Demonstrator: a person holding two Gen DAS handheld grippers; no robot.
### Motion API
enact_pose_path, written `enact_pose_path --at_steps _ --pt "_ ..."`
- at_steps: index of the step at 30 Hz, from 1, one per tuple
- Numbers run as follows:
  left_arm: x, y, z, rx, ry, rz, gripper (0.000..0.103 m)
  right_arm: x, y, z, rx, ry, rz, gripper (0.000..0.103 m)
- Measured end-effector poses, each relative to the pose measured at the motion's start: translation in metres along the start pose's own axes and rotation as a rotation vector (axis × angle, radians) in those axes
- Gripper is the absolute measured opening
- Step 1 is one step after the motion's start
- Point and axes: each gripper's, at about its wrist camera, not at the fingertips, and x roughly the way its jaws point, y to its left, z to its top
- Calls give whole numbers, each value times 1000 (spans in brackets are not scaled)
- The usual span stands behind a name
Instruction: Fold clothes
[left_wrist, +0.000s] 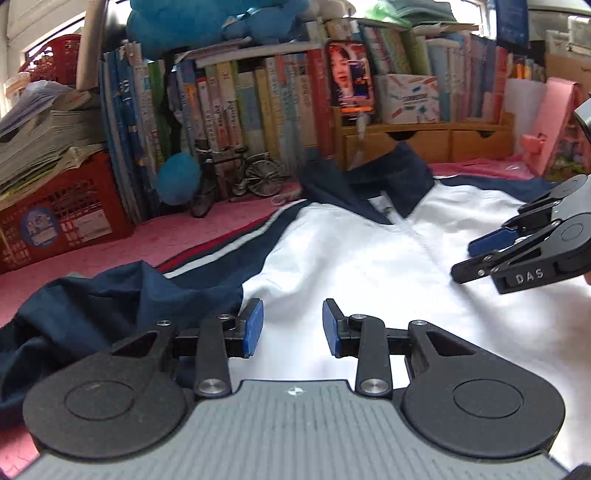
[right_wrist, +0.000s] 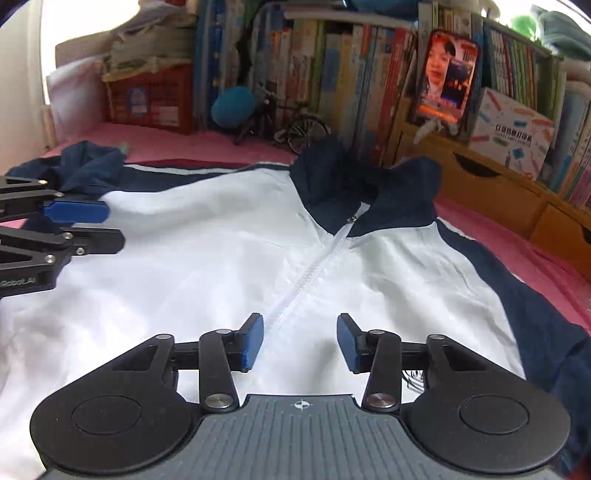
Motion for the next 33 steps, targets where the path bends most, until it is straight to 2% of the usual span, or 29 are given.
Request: enact_pose_path --at_steps 2,5,8,14,18,20,22,23,26,27,29,31,33 --pt "15 8 -6 -2 20 63 27 24 -17 14 84 5 -20 34" --pt "19 19 -14 -41 44 62 28 57 -39 38 141 14 -110 20" --pt "22 21 -14 -53 59 70 28 84 -53 57 135 -7 -214 20" --pt "21 15 -15 -20 57 84 28 123 -75 75 146 -66 -319 20" --pt "22 22 -15 -60 60 56 28 117 -58 71 94 -102 -371 24" --pt "22 23 -15 -68 61 50 28 93 -40 58 35 -157 -281 31" --pt "22 24 -15 -73 61 46 28 62 -24 40 0 -187 -151 46" --pt "22 25 -15 -76 62 44 28 46 -16 28 -11 -183 -80 57" --pt "22 24 -15 -74 61 45 28 4 8 -6 -70 -160 149 67" --pt "22 24 -15 -74 61 45 28 -6 15 -18 -91 -149 213 75" --pt "21 24 -15 -71 56 40 28 -12 23 -36 -122 -123 261 84" --pt "16 23 -14 -64 35 19 29 -8 26 -49 -137 -110 245 92" --pt "11 22 -12 -57 15 -2 29 -7 19 -52 -94 -96 247 103"
